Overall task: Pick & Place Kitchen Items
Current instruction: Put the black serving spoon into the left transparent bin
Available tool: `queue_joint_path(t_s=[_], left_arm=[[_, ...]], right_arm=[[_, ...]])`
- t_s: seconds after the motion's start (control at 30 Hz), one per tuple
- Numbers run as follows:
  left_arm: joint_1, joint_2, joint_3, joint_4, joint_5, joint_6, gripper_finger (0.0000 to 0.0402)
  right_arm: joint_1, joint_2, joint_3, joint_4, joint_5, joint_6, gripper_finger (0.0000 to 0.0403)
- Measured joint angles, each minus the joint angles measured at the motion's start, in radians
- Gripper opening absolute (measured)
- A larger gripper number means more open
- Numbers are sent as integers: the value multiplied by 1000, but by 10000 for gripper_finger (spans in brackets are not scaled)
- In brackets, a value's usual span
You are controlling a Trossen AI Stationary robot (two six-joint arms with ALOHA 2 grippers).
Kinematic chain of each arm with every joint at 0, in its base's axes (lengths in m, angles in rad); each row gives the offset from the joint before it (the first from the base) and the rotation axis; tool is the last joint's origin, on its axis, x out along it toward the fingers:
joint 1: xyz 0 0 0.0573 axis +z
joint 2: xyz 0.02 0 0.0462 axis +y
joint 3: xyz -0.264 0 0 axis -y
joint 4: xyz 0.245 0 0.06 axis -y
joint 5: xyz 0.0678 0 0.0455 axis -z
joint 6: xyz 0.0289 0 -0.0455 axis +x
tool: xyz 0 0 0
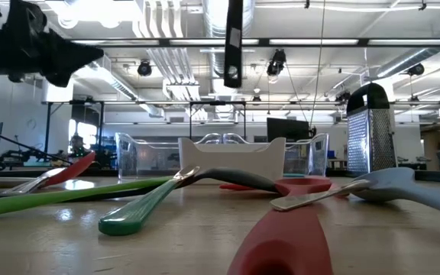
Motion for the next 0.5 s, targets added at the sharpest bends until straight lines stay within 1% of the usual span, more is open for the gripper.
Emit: queue_joint_path(t_s=[0.13, 0.23, 0.3, 0.4, 0.5], left_arm=[[0, 42, 0, 118, 103, 35, 19], [0, 108, 13, 146, 107, 10, 27], [0, 168, 37, 144, 106, -74, 39], [-2, 287, 100, 144, 144, -227, 66], [-10, 435, 170, 168, 187, -258, 99]], right_arm=[[-3, -8, 0, 30, -22, -41, 13], [-7, -10, 0, 49, -30, -64, 13], [-16, -10, 0, 50, -39, -92, 13], [-47, -10, 0, 48, -136, -110, 13], [-82, -10, 0, 45, -259, -94, 13]])
